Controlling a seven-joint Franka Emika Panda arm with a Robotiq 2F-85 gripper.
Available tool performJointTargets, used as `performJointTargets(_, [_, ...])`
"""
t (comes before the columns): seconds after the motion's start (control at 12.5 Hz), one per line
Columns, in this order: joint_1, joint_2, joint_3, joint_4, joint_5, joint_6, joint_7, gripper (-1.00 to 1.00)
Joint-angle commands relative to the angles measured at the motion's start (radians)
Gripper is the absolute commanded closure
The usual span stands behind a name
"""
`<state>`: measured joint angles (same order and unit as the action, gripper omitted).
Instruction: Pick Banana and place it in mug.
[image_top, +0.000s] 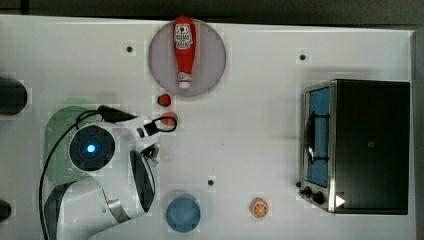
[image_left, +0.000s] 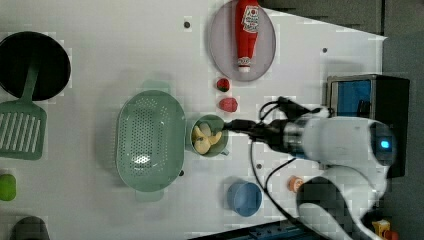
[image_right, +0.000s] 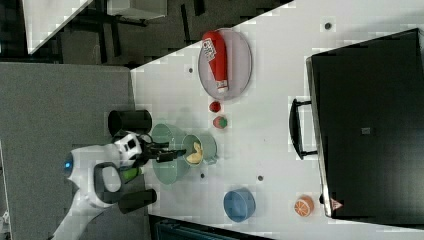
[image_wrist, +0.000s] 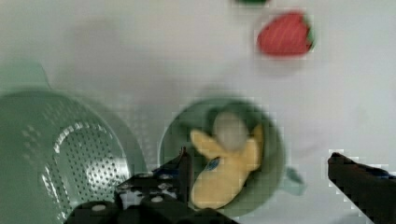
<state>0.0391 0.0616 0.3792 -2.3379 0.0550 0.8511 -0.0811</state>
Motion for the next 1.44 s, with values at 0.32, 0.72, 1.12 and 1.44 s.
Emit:
performJointTargets(0.32, [-0.055, -0.244, -0.235, 0.232, -0.002, -0.450, 0.045, -1.00])
performJointTargets(0.72, [-0.064, -0.292, -0.418, 0.412, -0.062, -0.679, 0.035, -1.00])
performJointTargets(1.12, [-0.064, -0.293, -0.479, 0.433, -0.062, -0.770, 0.035, -1.00])
performJointTargets(1.44, [-0.064, -0.276, -0.479, 0.431, -0.062, -0.769, 0.035, -1.00])
